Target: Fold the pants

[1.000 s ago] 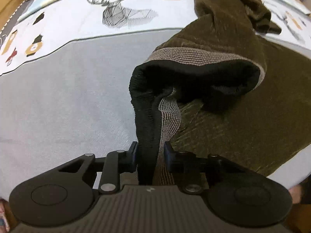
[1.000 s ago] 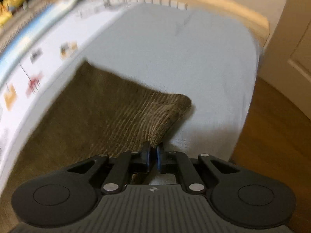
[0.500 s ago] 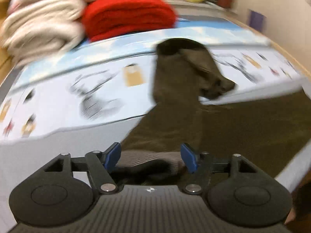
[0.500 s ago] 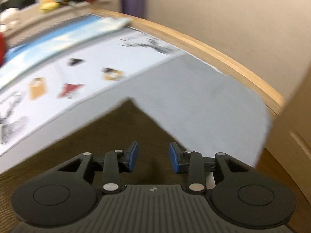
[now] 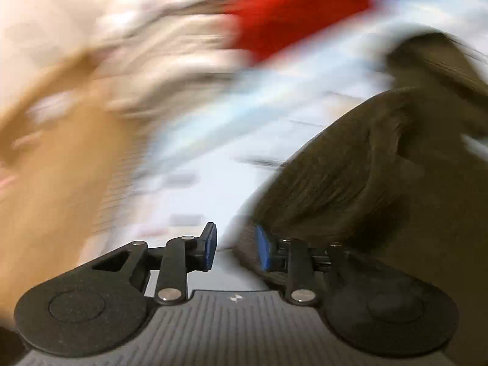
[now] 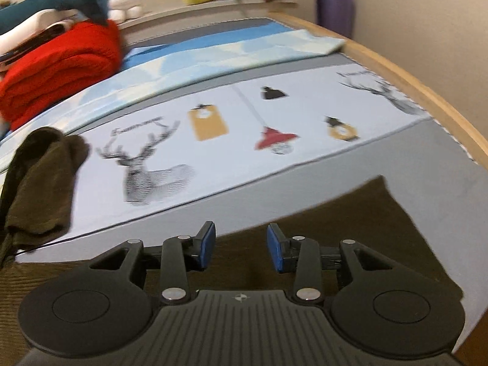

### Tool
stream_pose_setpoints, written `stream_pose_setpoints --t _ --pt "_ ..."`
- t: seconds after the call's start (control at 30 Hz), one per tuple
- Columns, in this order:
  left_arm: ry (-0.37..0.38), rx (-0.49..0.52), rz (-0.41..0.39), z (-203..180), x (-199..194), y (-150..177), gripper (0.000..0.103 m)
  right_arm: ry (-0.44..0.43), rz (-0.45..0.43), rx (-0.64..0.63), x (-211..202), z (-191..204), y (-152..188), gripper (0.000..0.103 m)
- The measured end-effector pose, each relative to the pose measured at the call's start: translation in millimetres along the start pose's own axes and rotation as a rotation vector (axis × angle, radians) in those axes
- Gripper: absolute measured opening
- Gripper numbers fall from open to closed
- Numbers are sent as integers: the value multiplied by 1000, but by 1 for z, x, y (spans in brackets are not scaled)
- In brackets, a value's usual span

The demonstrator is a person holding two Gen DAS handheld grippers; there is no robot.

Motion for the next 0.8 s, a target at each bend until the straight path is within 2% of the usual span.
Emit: stream_pose_setpoints --t 0.03,0.1,0.13,0.17,0.3,0.47,0.63,0.8 --pt "-20 -78 25 14 5 2 31 -11 1 -9 1 7 0 39" --pt "128 -259 38 30 9 9 37 -29 8 -27 3 20 1 39" --pt "205 -300 41 29 10 11 37 -39 12 -33 5 27 1 39" --pt "253 -296 40 24 8 9 38 -51 14 -37 6 34 2 39" --pt "357 -227 5 -1 -1 -3 44 -102 41 -58 16 67 7 39" --pt "524 -277 43 -33 5 -20 44 -203 107 -46 28 117 18 39" --pt "619 -343 68 -58 13 -47 44 -304 198 27 50 163 30 39" --pt "708 -357 67 -85 4 -71 44 -318 287 166 90 193 38 40"
Point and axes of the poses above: each gripper's, at about its wrist camera, not at the fingertips, and x roughly the way its jaws point, z to its left, y to its underside, the point moved 2 cm from there along x, roughly the way its jaws point, and after that the axes turned 11 degrees about x, right-handed, at the moved point
